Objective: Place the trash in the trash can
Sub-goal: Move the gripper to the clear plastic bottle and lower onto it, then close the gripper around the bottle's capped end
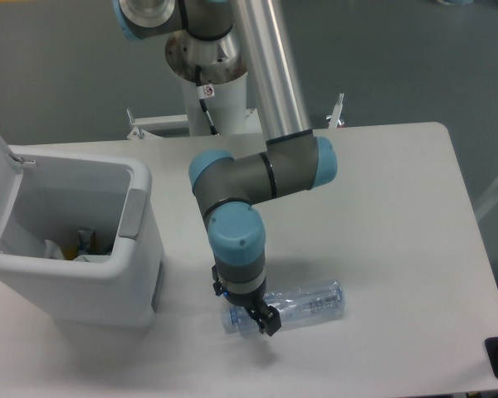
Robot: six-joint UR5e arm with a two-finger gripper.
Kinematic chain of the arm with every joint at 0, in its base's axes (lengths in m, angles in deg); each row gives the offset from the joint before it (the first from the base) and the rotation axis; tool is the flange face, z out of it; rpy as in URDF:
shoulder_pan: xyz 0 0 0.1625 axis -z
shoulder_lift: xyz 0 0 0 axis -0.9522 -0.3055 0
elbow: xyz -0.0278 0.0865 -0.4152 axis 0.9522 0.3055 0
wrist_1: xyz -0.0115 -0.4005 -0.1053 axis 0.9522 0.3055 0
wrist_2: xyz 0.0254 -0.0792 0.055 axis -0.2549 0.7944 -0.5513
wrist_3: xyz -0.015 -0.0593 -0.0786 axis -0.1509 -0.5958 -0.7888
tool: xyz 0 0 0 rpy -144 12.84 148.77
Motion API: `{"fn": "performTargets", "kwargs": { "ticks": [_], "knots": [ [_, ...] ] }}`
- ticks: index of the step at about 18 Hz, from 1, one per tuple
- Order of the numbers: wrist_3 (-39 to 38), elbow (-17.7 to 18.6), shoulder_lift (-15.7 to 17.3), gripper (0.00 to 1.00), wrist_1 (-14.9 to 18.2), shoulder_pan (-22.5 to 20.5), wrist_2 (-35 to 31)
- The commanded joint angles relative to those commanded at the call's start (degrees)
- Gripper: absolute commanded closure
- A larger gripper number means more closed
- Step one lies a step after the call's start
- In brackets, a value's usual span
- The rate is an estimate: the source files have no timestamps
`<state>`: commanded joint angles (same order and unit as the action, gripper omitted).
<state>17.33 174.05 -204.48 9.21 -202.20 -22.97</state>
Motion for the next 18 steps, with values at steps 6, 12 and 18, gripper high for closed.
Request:
{"fn": "performTargets", "kwargs": {
  "ticks": [6,12,18],
  "knots": [
    [-0.62,-1.06,-1.32,0.31,0.00,0.18,0.35],
    [-2.89,-2.63,-1.06,0.53,0.00,0.35,1.49],
    [-5.44,-9.92,-1.23,0.53,0.00,-0.17,7.90]
  ]
}}
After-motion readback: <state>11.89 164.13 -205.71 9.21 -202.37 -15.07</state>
